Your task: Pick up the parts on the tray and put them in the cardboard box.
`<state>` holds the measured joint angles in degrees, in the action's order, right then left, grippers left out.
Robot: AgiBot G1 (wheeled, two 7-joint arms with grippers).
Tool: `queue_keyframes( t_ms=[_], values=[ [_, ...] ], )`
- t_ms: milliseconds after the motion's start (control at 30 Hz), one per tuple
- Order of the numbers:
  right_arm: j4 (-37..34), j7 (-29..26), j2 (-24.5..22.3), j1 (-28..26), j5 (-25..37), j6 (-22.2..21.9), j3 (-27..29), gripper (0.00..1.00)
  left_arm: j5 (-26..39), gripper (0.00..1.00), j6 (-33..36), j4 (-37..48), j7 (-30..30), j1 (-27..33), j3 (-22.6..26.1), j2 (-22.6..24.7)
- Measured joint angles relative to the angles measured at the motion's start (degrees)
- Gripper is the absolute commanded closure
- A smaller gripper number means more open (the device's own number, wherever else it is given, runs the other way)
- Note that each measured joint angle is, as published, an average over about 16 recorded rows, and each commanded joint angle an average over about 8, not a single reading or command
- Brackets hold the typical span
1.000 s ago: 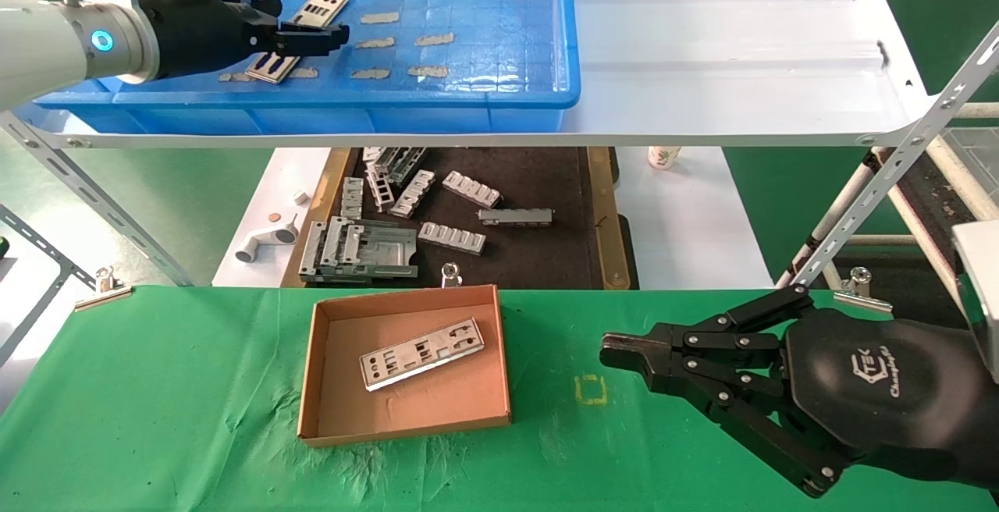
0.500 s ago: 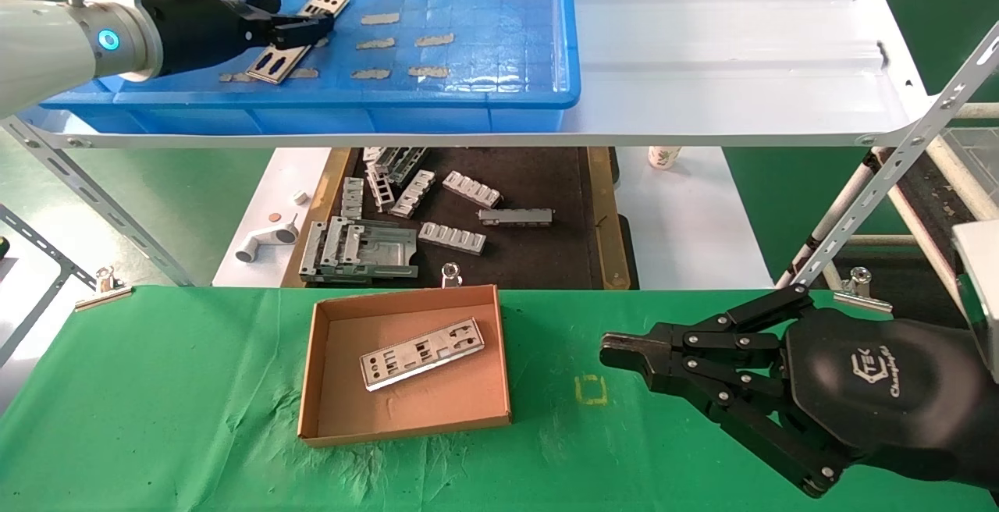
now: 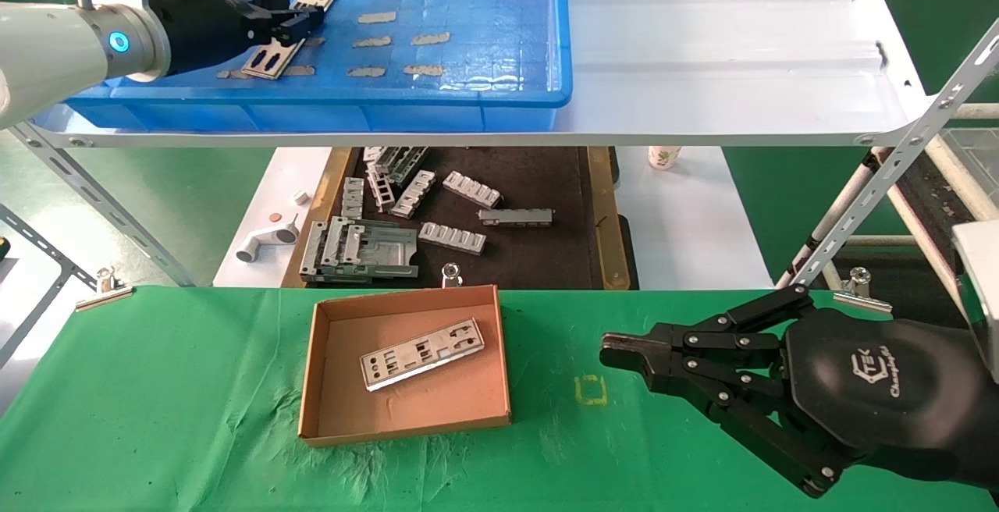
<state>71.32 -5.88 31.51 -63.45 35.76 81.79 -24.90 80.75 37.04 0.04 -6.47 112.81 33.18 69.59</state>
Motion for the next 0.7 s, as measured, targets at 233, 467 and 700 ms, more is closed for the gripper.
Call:
queue_keyframes(
  t_ms=[233,467,700],
  values=[
    [0.0,0.0,0.0,0.0,0.0,0.0,0.0,1.0,-0.3,1.0,1.8,-1.0,0.7,0.9,-0.2,-0.5],
    [0.0,0.0,0.0,0.0,0.0,0.0,0.0,1.0,-1.3,1.0,8.5,-3.3,3.1,2.6,-0.8,-2.8],
    [0.0,0.0,0.0,0.0,0.0,0.0,0.0,1.0,-3.2,1.0,21.5,-6.2,7.9,4.3,-1.8,-6.7]
  ],
)
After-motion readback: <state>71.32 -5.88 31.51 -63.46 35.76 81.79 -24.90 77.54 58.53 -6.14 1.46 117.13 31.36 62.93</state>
